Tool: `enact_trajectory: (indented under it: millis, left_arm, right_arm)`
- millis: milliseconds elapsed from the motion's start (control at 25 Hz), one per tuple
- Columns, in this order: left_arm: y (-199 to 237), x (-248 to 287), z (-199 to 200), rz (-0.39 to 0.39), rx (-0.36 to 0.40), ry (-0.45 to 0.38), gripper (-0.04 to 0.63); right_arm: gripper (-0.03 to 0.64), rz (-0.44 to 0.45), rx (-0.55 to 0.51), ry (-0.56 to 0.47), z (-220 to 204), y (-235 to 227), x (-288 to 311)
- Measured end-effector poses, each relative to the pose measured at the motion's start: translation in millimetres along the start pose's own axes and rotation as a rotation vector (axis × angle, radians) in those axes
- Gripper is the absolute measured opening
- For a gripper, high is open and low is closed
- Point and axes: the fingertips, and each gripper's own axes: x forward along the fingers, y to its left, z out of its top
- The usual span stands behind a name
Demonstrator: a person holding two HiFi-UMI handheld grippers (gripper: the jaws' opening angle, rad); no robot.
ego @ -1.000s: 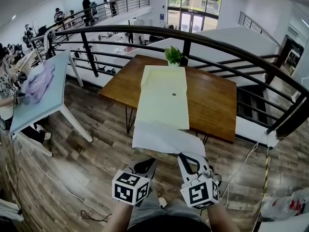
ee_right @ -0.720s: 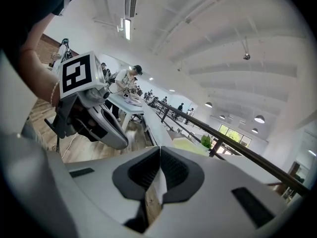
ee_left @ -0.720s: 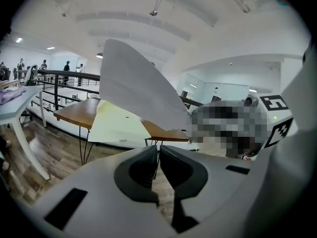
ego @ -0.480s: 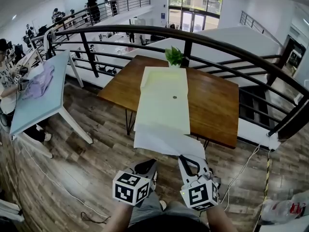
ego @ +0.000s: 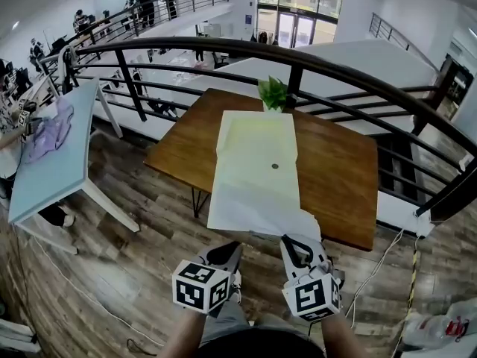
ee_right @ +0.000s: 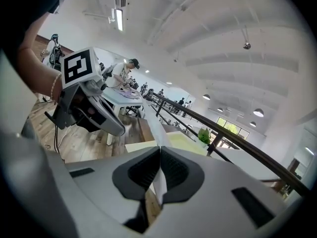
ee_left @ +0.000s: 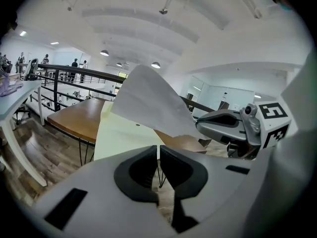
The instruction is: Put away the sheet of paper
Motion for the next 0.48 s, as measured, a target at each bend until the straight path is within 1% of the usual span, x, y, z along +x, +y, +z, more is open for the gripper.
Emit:
enact_trajectory:
  millis: [200,480]
  left_arm:
    - [39.2,28.9,28.6,-0.024,0.003,0.012,0.031]
    - [85.8,61.2,56.8,-0.073,0.009,0.040,0.031]
  right_arm:
    - [0.029,-0.006,0.000,0.018,9.7,-20.6,49.0]
    - [0.029,-0.002,-0.010,0.060,14.5,-35.3,107.7]
